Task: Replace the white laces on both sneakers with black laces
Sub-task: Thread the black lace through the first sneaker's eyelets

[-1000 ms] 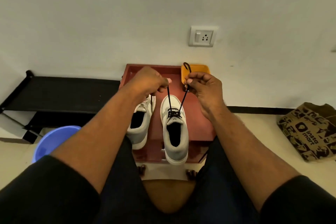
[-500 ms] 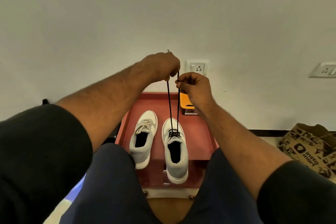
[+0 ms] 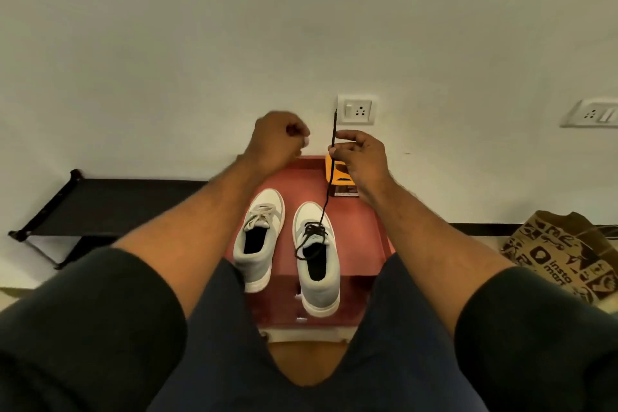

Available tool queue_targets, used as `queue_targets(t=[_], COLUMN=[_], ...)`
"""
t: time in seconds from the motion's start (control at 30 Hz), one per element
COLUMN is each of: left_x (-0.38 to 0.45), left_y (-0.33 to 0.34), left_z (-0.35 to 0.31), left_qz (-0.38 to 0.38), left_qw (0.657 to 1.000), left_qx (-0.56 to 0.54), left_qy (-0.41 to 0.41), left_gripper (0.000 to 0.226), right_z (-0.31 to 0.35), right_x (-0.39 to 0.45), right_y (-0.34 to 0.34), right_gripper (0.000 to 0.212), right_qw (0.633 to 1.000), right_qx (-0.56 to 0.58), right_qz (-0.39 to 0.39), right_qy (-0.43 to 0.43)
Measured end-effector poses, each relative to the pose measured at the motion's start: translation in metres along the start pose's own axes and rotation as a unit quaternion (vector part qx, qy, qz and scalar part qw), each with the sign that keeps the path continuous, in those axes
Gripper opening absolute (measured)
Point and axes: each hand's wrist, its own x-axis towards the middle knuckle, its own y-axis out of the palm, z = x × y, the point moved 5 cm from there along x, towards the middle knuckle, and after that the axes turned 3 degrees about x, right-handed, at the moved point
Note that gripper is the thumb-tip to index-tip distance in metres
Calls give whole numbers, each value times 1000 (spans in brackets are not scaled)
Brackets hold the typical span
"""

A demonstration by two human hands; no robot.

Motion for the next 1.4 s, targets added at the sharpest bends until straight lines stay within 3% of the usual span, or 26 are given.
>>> queue_targets(t=[0.1,0.17,0.27,0.33,0.43,0.53,0.73,0.87,0.97,1.13,1.2,1.3,1.4], left_x=[-40,-66,-95,-101,-102,-96,-90,-80,-79,-70,-61,-50,-49], left_y=[35,60,92,106,116,121,124,120,121,115,107,106,101], left_z=[63,103,142,152,152,154,159,155,152,142,133,116,124], left_qz=[57,99,135,134,121,121,141,133,148,154,156,203,242], left_qw=[990,972,943,937,942,953,965,970,971,963,955,921,888], left_qx=[25,54,49,60,84,91,119,134,93,170,229,332,390], left_qy=[-124,-206,-300,-316,-301,-262,-189,-154,-165,-140,-103,-30,-19], left_gripper=[13,28,36,42,47,33,7,6,24,28,20,20,15], right_z=[-36,-56,-90,-111,-132,-145,-166,-174,-172,-165,-161,-161,-168], right_x=[2,-1,-6,-11,-13,-10,-3,3,4,0,-2,-8,-7], right_y=[-13,-21,-25,-24,-23,-19,-1,-8,-9,-13,-14,-12,-22], right_gripper=[37,41,36,35,44,48,49,31,25,21,17,18,19], right_qw=[995,983,968,955,941,923,869,869,864,845,837,797,781], right_qx=[-93,-179,-252,-284,-311,-341,-423,-435,-447,-485,-501,-554,-578], right_qz=[-34,-38,15,63,109,153,254,236,228,219,215,235,236], right_qy=[9,-1,15,48,75,92,27,-10,-33,-55,-53,-57,-10])
